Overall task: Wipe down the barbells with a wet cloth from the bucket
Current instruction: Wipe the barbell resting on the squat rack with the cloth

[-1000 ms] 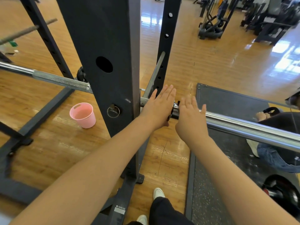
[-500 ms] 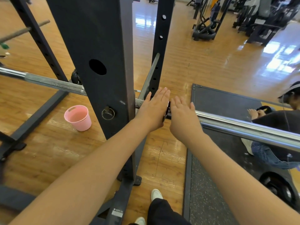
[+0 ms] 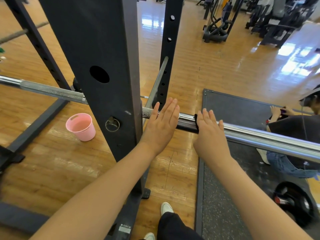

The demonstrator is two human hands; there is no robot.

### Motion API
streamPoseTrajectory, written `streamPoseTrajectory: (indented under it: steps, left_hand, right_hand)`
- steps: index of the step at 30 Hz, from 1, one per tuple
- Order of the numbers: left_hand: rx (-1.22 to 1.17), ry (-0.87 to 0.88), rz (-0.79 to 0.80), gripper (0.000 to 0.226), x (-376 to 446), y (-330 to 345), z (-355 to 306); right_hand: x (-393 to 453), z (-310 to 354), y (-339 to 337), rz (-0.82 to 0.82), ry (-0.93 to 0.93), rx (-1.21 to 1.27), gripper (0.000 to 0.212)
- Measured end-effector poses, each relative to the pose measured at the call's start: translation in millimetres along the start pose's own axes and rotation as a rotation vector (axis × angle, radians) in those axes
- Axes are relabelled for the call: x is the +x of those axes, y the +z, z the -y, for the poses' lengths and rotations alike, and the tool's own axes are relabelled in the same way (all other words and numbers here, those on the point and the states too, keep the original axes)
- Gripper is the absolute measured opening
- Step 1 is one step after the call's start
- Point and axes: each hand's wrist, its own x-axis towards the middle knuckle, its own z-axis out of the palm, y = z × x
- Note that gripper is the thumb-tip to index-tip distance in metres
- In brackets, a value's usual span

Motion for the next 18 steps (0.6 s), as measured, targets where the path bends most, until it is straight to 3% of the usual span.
streamPoseTrajectory:
  steps: [4, 8, 11, 14, 18]
  left_hand:
    - [-0.118, -0.009, 0.281, 0.079, 11.7, -15.0, 6.0]
    - [-0.274, 0.013, 0.494, 0.09, 32.1, -26.3, 18.3]
    - [-0.318, 0.005, 0.529, 0.09, 34.8, -29.1, 18.3]
    - [-0.322, -0.008, 0.516, 0.09, 33.1, -29.1, 16.8]
    - [-0.344, -0.006, 0.506, 0.089, 31.8, -29.6, 17.7]
  right_hand:
    - [-2.2, 14.6, 7.5, -0.039, -0.083, -0.03, 0.073]
    - [-16.5, 20.8, 41.1, -0.225, -0.186, -0.076, 0.072]
    - [-17.8, 2.6, 55.5, -0.357, -0.122, -0.078, 0.08]
    - [-12.3, 15.1, 58.2, -0.397, -0.006, -0.002, 0.073]
    - [-7.3, 32.7, 72.9, -0.438, -0.114, -0.023, 0.061]
